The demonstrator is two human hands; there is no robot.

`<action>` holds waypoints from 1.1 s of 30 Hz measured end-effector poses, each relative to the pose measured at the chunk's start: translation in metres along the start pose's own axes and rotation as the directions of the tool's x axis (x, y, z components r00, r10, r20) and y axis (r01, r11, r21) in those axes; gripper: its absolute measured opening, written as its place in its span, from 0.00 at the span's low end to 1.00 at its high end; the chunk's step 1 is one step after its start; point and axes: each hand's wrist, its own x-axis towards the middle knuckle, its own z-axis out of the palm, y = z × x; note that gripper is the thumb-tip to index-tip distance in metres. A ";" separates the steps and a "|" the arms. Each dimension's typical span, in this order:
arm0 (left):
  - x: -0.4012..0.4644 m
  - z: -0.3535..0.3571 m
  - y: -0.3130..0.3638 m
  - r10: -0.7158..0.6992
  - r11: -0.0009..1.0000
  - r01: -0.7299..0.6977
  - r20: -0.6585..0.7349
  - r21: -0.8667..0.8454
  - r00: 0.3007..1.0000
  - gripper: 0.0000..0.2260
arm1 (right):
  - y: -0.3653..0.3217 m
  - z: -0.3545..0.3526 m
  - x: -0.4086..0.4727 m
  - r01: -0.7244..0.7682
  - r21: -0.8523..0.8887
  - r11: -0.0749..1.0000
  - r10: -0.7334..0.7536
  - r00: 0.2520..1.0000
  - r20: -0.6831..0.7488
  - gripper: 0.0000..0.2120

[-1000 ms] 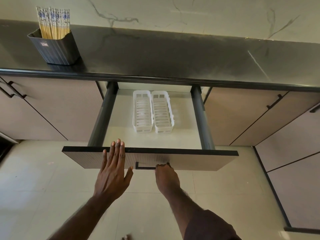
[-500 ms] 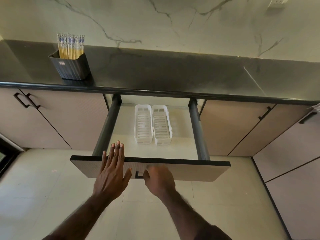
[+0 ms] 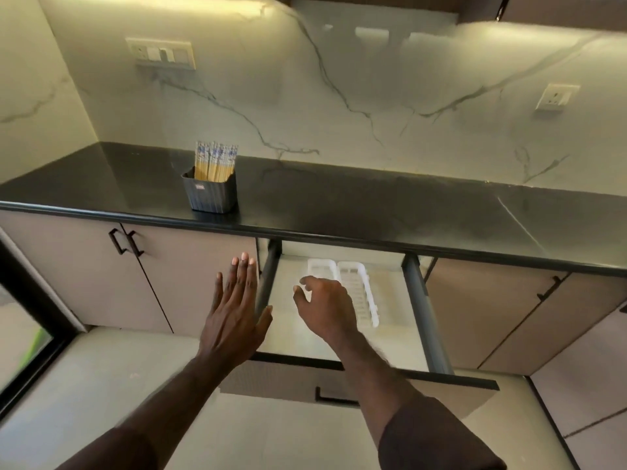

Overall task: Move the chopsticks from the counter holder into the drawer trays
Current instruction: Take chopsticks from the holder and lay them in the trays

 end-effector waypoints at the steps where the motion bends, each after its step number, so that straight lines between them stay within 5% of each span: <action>1: 0.005 -0.006 -0.010 0.006 1.000 -0.006 -0.008 -0.004 1.000 0.36 | -0.010 0.003 0.008 -0.006 0.002 1.000 0.006 1.000 -0.006 0.17; 16: 0.101 -0.128 -0.241 0.127 0.991 -0.121 -0.123 0.055 0.984 0.38 | -0.204 0.102 0.148 0.022 0.082 0.996 -0.006 0.983 -0.186 0.16; 27: 0.214 -0.094 -0.322 0.149 0.989 -0.145 -0.143 0.035 0.978 0.36 | -0.216 0.178 0.287 0.003 0.111 0.994 0.018 0.982 -0.186 0.14; 33: 0.320 -0.057 -0.360 0.046 0.998 -0.050 -0.143 -0.024 0.989 0.35 | -0.199 0.214 0.390 -0.068 0.198 0.978 0.099 0.984 -0.151 0.17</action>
